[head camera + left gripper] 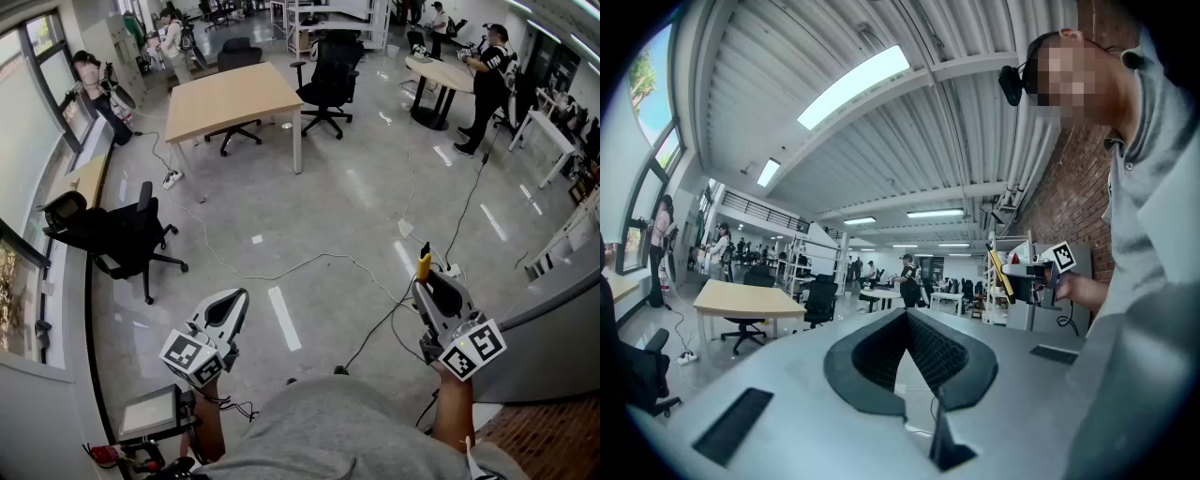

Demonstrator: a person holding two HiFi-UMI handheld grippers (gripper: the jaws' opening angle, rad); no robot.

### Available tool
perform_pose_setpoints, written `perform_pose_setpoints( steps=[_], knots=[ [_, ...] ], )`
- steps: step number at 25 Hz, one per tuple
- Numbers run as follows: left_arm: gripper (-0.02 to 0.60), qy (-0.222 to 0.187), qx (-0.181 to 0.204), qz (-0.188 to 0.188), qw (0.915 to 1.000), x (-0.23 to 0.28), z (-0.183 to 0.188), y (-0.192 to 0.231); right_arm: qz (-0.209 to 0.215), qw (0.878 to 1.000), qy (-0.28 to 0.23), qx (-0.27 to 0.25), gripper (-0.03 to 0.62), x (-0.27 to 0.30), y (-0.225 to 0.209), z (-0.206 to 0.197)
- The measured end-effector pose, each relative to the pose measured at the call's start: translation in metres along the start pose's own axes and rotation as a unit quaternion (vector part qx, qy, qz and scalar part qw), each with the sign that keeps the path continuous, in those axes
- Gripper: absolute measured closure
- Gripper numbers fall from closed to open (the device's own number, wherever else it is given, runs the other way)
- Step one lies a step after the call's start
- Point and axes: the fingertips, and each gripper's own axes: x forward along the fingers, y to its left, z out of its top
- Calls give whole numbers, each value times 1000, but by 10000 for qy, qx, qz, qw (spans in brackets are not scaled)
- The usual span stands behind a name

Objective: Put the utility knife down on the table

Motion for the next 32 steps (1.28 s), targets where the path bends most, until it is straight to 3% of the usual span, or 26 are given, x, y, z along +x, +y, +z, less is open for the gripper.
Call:
perform_pose_setpoints(
  steps=[10, 32],
  knots=[
    [577, 136, 39, -3, 9999, 6, 0, -9, -28, 10000, -48, 70, 477, -8, -3, 0],
    [577, 175, 60, -584, 9981, 23, -15, -23, -178, 9987, -117, 468, 476, -28, 11, -6]
  ],
)
